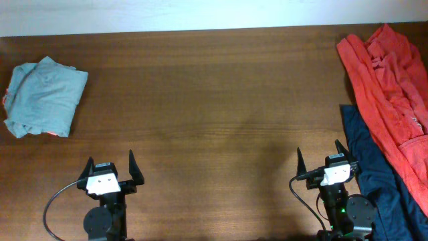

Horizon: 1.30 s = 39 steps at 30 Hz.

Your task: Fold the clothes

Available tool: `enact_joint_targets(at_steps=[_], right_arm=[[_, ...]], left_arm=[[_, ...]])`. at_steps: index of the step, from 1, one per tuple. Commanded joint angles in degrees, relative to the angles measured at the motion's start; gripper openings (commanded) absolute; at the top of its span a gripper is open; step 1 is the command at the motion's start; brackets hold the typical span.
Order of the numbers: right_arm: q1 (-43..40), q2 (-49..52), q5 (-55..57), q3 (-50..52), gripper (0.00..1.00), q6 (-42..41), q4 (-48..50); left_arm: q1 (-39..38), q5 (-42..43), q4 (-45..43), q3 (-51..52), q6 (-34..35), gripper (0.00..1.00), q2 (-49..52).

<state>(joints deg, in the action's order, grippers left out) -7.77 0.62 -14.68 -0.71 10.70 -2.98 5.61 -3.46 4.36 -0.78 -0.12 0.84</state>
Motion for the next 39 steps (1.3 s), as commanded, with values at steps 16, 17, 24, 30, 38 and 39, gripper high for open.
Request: enact_joint_targets(at_steps=[16,17,24,30,38,39], right_arm=[[0.26,-0.37,0.22,0.39,0.99,-0.26,3.5],[0.26,-0.37,0.07,0.39,0.99,-0.76,4.35],[0.26,0.04,3.32,-0.52,0.99,-7.43,5.4],[0.26,3.67,3.34,-5.07,0.99,-8.22,5.33],[0.26,25.18,4.11,-21.07,0.99,-8.22,4.02],[0.26,28.94,4.13,-24.65,0.98,-8.22,2.71]], left_arm=[[0.17,-3.37,-0.42,0.26,0.57,0.99,-0.39],[0.2,-3.28,-0.35,0.24,0.57,0.99,-0.39],[0.17,-1.73,-2.36,0.24,4.37,0.99,-0.39],[0.2,-1.73,-6.45,-1.66,1.84,0.99,0.5],[0.2,-0.59,-6.54,-13.46,1.86,0.99,14.21],[0.17,-0.52,-6.49,-15.34,1.86,0.99,16.68]])
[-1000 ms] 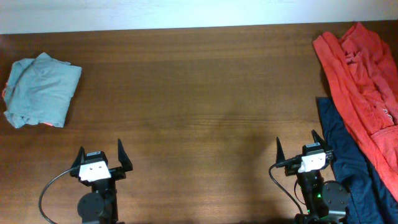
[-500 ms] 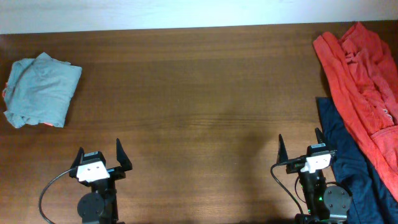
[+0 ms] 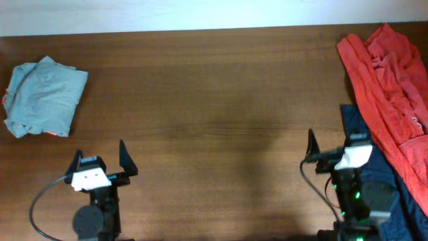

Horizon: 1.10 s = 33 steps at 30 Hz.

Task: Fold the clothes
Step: 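Reach the right gripper to the orange shirt pile and grasp a shirt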

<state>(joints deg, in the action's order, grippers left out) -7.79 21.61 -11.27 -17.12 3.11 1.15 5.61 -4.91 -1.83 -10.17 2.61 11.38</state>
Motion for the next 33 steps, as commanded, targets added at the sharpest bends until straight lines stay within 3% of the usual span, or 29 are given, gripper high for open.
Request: enact_joint_targets(at_steps=[1,10,19,22,26,33], right_arm=[[0.28,9.51,0.72,-9.84,0.99,-0.63,-2.14],[0.28,34.38,0.76,-42.4,0.98,-0.57,-25.29],[0.28,52.85,0.74,-67.3,0.98,4.52,-45.81],[0.28,56.94,-1.14,-70.86,0.98,4.81,-49.07],[-0.68,58.8,0.85,-70.86,0.99,5.38,-49.35],[-14.16,67.1,3.58,-70.84,0.99,-12.07,-54.03]], left_arm=[[0.2,1.09,-0.31,-7.5,-0.85,0.99,8.31],[0.17,11.8,4.04,-31.19,1.14,0.99,37.24],[0.17,21.38,25.27,-61.55,-0.39,0.99,66.55],[0.09,26.75,36.04,-74.07,-4.31,0.99,78.4],[-0.7,27.89,42.8,-80.94,-6.38,0.99,87.84],[-0.74,27.87,44.65,-81.05,-6.36,0.99,98.68]])
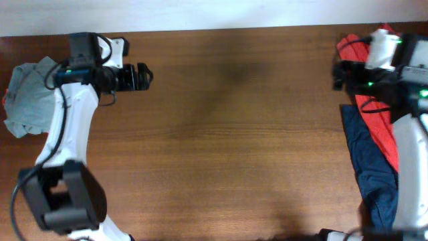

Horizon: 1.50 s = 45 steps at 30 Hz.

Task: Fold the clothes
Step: 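Reach the right gripper to the orange shirt pile and grasp a shirt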

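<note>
A red garment (376, 122) lies crumpled at the table's far right, with a navy garment (369, 164) below it along the right edge. My right arm reaches up that side, and its right gripper (340, 73) hangs over the red garment's upper left corner; its fingers are too dark and small to read. A grey folded garment (25, 100) rests at the far left. My left arm stretches up across its right edge. The left gripper (146, 76) points right over bare wood beside it, open and holding nothing.
The brown wooden table (234, 134) runs the full width of the view, with its back edge against a white wall at the top. Both arm bases stand at the front edge, left and right.
Both arms have gone from the front edge to the back of the table. The left gripper is now beside the grey garment, the right gripper over the red garment's top corner.
Both grippers first stood open and low at the front edge. Then each had shifted slightly outward, still near the front. Now both are at the far corners, by the grey pile and the red garment. No cloth has moved.
</note>
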Available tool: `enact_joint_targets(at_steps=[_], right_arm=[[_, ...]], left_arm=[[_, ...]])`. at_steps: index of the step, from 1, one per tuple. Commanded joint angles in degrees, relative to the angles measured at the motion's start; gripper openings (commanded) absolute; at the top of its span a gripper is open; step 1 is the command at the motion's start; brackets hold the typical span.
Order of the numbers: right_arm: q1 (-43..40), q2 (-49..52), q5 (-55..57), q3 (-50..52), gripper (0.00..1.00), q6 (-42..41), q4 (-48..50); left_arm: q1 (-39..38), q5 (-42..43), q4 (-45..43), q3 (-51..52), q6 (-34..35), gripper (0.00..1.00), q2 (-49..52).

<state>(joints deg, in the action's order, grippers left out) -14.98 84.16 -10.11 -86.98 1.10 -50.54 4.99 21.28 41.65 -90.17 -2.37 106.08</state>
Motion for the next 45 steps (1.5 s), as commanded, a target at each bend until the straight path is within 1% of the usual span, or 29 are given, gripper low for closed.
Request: enact_joint_targets(at_steps=[1,3,7,10,11,16,22,24,28,34,39,45], right_arm=[[-8.68,5.95,2.43,-0.98,0.99,-11.21,-3.23],[-12.15,9.33,2.38,-0.98,0.99,-12.61,-5.09],[-17.49,17.07,2.54,-0.98,0.99,-12.52,-7.58],[-20.59,22.16,3.3,-0.98,0.99,-12.81,-7.52],[-22.53,23.98,3.32,-0.98,1.0,-14.25,-7.32],[-28.89,25.46,3.34,-0.98,0.98,-18.01,-6.49],[-36.02,25.51,3.34,-0.96,0.94,-18.14,-4.35],[-37.68,25.51,3.34,-0.94,0.91,-18.12,-3.1],[-38.34,25.51,5.44,-0.94,0.88,-18.1,-1.46],[-37.16,25.7,6.84,-0.22,0.88,-17.9,1.07],[-35.39,25.83,7.41,2.67,0.88,-17.9,4.39],[-33.22,25.86,8.5,6.36,0.81,-17.9,7.43]], left_arm=[[-0.13,1.68,1.68,-1.05,-1.38,0.99,5.31],[-0.13,1.9,1.75,-1.05,-1.36,0.99,7.63],[-0.13,2.62,1.73,-1.05,-1.33,0.99,11.15],[-0.13,3.21,1.68,-1.07,-1.36,0.99,11.21],[-0.13,3.43,1.75,-1.07,-1.33,0.99,11.21],[-0.13,3.41,2.16,-1.07,-1.36,0.99,11.21],[-0.42,3.41,2.1,-1.07,-1.33,0.99,11.21],[-1.01,3.39,2.1,-1.07,-1.36,0.99,11.21],[-1.75,3.37,1.66,-1.07,-1.36,0.99,11.21],[-1.9,3.39,0.44,-1.07,-1.36,0.99,11.21],[-1.9,3.37,0.35,-1.07,-1.36,0.99,11.21],[-1.9,3.37,0.37,-1.07,-1.36,0.99,11.21]])
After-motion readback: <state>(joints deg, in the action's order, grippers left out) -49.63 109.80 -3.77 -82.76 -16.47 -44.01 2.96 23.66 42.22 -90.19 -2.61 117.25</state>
